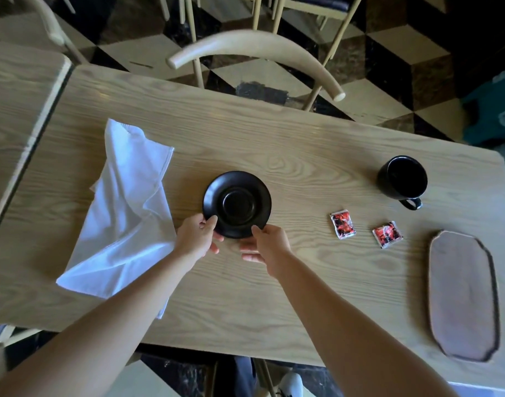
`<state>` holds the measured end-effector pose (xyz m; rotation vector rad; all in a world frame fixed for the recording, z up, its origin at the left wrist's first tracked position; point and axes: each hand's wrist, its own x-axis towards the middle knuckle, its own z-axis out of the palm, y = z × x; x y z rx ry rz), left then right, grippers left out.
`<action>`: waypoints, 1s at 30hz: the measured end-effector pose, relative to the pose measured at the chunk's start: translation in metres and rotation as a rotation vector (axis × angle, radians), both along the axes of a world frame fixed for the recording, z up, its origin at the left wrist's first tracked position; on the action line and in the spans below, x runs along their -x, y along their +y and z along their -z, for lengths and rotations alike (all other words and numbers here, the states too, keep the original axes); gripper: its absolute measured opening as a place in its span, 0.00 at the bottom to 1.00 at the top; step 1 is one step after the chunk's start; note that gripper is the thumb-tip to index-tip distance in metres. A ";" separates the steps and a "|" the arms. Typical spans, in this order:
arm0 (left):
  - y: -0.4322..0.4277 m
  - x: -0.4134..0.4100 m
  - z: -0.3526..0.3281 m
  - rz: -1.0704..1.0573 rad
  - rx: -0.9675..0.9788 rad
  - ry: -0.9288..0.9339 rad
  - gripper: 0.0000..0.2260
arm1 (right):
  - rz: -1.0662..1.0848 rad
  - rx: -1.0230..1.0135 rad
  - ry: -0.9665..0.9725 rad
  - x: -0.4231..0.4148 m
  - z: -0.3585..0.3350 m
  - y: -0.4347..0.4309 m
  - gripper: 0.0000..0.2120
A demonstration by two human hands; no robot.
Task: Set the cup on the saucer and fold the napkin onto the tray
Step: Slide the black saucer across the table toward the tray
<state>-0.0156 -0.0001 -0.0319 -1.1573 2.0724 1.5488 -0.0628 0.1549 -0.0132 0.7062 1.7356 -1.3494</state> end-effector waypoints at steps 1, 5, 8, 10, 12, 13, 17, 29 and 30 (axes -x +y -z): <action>-0.001 0.000 0.001 -0.008 -0.016 -0.015 0.12 | -0.003 -0.001 0.002 0.001 -0.002 0.001 0.09; 0.000 0.002 -0.010 -0.016 -0.089 -0.045 0.12 | -0.008 -0.014 0.002 0.000 -0.009 0.010 0.08; 0.009 0.000 -0.021 -0.007 -0.131 -0.038 0.10 | 0.010 0.005 -0.002 -0.004 -0.017 0.022 0.08; 0.019 -0.001 -0.027 0.014 -0.144 -0.022 0.09 | 0.017 0.012 0.002 -0.008 -0.023 0.032 0.08; 0.031 -0.002 -0.034 0.033 -0.161 -0.006 0.08 | 0.023 0.017 0.018 -0.011 -0.031 0.044 0.08; 0.037 -0.003 -0.039 0.041 -0.174 -0.002 0.08 | 0.024 0.015 0.028 -0.013 -0.035 0.051 0.07; 0.068 -0.007 -0.056 0.100 -0.219 -0.018 0.06 | 0.033 -0.005 0.086 -0.019 -0.048 0.089 0.07; 0.222 -0.015 -0.078 0.238 -0.260 -0.017 0.04 | 0.035 -0.046 0.187 -0.041 -0.073 0.253 0.06; 0.236 -0.017 -0.078 0.246 -0.265 -0.021 0.03 | 0.037 -0.052 0.188 -0.043 -0.074 0.269 0.07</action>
